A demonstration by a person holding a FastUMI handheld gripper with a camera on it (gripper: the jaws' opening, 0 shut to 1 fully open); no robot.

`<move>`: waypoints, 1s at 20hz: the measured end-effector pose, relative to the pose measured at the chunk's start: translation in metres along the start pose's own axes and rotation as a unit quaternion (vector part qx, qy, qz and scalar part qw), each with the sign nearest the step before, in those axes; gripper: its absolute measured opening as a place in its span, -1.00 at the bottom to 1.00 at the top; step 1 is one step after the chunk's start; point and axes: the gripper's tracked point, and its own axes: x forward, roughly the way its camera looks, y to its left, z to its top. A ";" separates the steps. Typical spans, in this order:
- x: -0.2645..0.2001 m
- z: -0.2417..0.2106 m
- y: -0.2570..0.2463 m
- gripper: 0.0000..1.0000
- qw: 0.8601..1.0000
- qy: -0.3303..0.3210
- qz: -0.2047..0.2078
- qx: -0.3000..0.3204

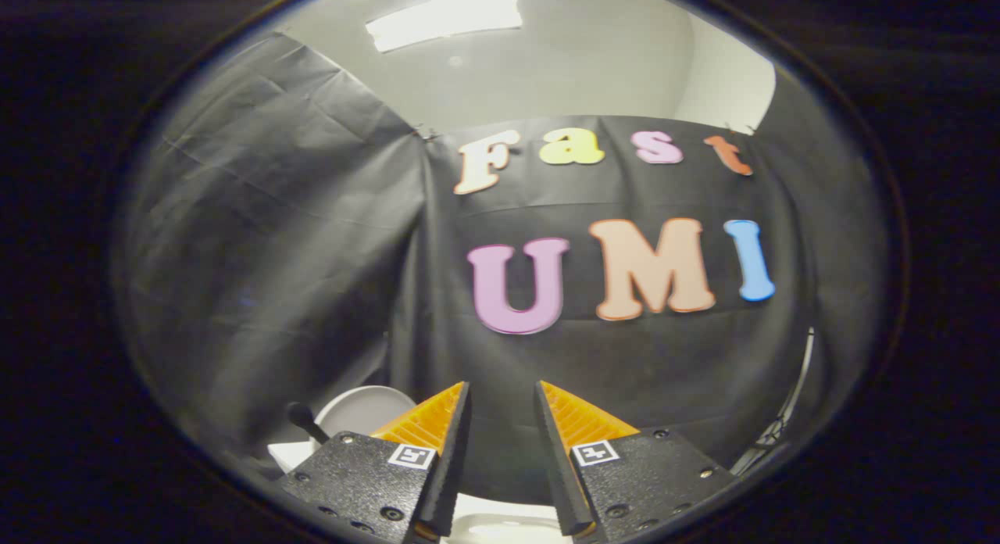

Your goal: Open the toilet lid.

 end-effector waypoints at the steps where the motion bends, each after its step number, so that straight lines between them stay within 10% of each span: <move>1: -0.008 -0.002 -0.022 -0.01 1.000 0.002 -0.023 -0.001; 10: -0.059 -0.015 -0.150 -0.01 0.988 0.052 -0.140 -0.041; 20: -0.086 -0.019 -0.156 -0.02 0.992 0.095 -0.065 -0.048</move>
